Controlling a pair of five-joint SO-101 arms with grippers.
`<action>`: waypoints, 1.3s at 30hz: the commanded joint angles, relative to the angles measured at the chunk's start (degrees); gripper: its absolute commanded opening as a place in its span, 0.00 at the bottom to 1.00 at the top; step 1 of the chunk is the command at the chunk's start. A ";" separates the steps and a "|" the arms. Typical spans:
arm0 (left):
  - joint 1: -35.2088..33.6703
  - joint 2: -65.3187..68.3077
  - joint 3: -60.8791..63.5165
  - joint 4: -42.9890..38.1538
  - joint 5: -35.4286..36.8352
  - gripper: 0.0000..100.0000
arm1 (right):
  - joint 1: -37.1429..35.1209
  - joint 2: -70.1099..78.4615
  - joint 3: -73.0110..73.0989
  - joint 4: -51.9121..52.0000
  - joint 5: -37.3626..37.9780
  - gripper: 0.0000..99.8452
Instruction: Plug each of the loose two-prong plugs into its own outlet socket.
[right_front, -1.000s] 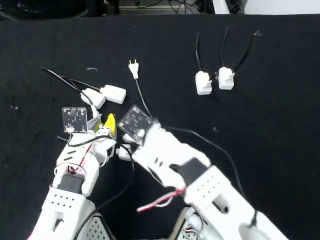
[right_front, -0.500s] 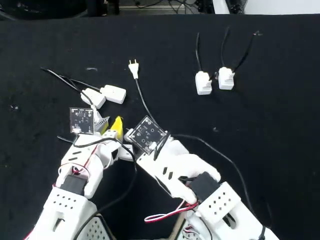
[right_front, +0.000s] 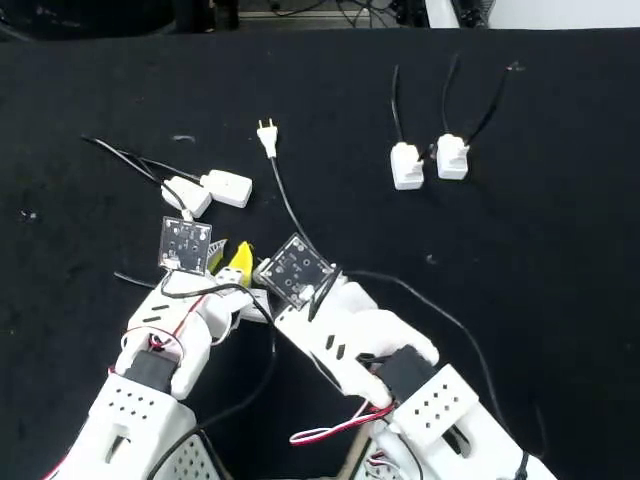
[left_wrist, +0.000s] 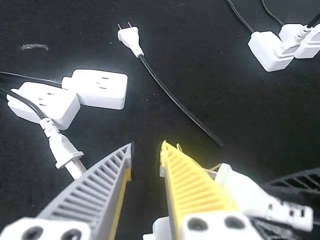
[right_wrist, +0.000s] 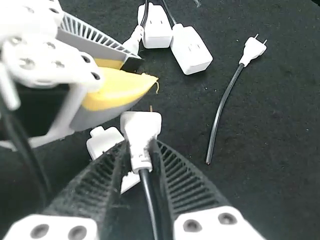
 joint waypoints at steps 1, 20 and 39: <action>2.33 -0.35 -2.33 -0.09 -0.35 0.11 | -0.88 -1.89 -1.01 -2.55 -2.02 0.01; 2.51 -0.35 -2.24 0.09 -0.35 0.11 | -0.62 -1.89 -1.63 -2.64 -2.46 0.01; 2.51 0.18 -2.15 0.09 -0.35 0.11 | -0.53 -1.89 -1.98 -2.55 -2.46 0.01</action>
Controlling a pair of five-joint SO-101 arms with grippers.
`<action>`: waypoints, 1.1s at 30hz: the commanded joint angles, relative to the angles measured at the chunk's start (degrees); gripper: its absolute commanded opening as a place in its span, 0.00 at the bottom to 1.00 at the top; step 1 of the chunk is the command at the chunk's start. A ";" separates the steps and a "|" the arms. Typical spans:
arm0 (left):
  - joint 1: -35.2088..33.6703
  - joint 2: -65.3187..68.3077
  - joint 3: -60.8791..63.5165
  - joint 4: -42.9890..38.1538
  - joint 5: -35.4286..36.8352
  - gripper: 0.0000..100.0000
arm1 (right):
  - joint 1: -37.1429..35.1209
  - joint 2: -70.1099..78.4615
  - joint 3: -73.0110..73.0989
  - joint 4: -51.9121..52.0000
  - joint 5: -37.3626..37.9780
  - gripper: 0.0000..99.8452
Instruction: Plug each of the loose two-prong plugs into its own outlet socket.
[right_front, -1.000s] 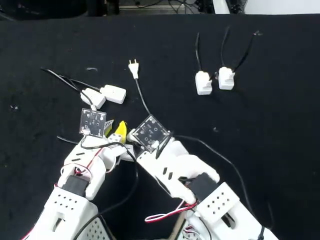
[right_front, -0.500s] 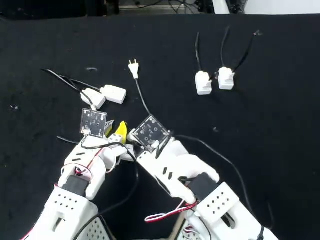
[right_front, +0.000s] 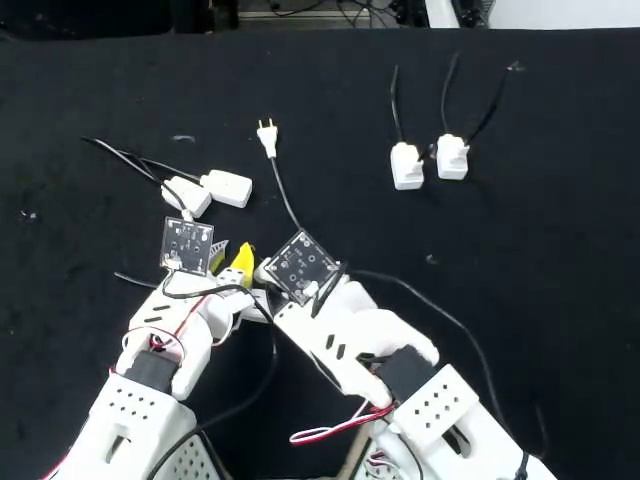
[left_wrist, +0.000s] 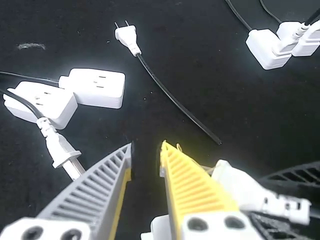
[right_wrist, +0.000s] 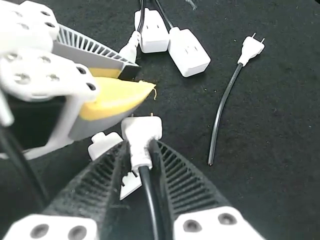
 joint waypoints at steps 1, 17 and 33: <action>2.07 0.09 -2.07 0.09 -0.35 0.11 | -0.53 -1.89 -2.15 -2.02 -1.05 0.01; 3.47 -0.35 -1.01 -0.18 -0.44 0.11 | -0.53 -1.89 -2.24 -2.02 -1.05 0.01; -9.71 -0.44 -3.30 0.09 -0.09 0.11 | 1.85 -1.80 -4.79 1.05 -0.62 0.01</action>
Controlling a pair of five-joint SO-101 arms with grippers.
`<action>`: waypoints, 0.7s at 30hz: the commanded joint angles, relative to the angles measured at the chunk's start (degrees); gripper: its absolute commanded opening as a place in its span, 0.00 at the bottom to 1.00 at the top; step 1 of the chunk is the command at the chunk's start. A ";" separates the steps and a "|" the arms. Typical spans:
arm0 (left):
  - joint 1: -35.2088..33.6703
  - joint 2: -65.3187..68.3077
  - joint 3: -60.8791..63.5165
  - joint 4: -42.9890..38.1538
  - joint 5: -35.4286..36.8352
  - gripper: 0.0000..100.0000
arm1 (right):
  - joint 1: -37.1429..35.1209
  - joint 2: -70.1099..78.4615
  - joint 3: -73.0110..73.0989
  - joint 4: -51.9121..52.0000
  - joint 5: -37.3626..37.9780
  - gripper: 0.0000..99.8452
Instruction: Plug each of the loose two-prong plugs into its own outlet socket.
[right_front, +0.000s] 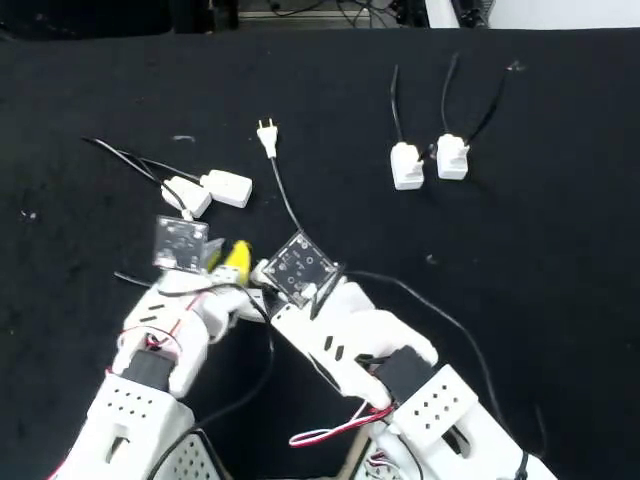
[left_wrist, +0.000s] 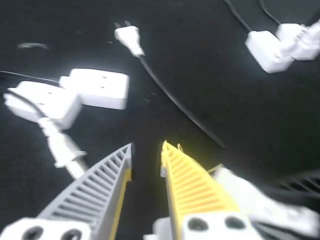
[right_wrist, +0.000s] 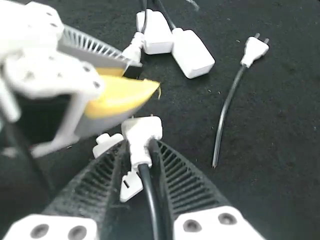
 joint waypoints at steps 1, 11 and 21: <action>-8.66 -0.44 -3.38 0.00 -0.09 0.11 | 3.08 -1.63 -5.85 2.46 -0.53 0.01; -20.35 -0.44 -4.26 0.00 -0.09 0.11 | 4.48 -0.75 -11.74 11.16 9.14 0.01; -26.77 -0.44 -4.70 -0.26 -0.09 0.11 | 4.48 21.85 -30.46 23.56 17.14 0.01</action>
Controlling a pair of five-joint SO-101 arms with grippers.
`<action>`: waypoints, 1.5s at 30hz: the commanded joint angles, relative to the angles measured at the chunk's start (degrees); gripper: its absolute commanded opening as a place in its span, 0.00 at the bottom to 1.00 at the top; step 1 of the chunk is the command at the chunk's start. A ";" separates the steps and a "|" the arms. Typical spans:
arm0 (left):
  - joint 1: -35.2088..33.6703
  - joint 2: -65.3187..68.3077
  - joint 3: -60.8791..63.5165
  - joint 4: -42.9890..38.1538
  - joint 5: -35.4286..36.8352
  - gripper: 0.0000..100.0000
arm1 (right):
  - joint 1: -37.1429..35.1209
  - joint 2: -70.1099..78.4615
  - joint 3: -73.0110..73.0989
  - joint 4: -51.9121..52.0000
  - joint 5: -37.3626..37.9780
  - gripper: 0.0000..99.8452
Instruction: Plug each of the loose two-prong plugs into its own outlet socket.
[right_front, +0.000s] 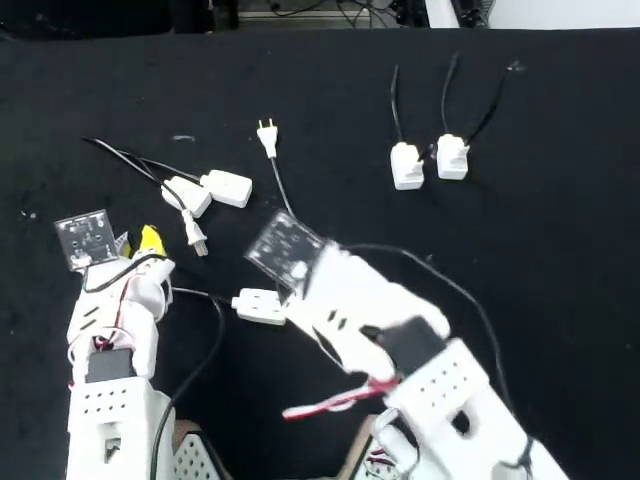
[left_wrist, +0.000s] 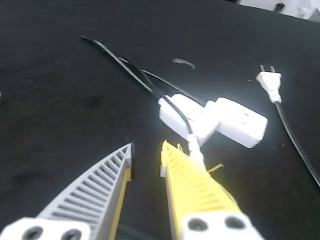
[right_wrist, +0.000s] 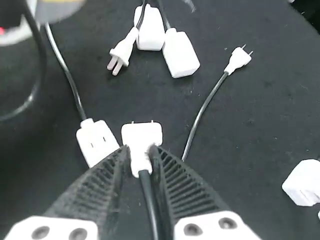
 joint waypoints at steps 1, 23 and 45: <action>-1.27 -0.44 -3.65 -0.26 -0.18 0.11 | 1.05 11.21 -9.80 5.54 4.84 0.01; -1.10 -0.44 -3.47 -0.35 -0.09 0.11 | 0.97 37.85 -33.89 23.30 15.47 0.01; -16.57 0.18 -3.74 -3.60 11.96 0.11 | 0.70 39.96 -34.24 19.34 23.21 0.01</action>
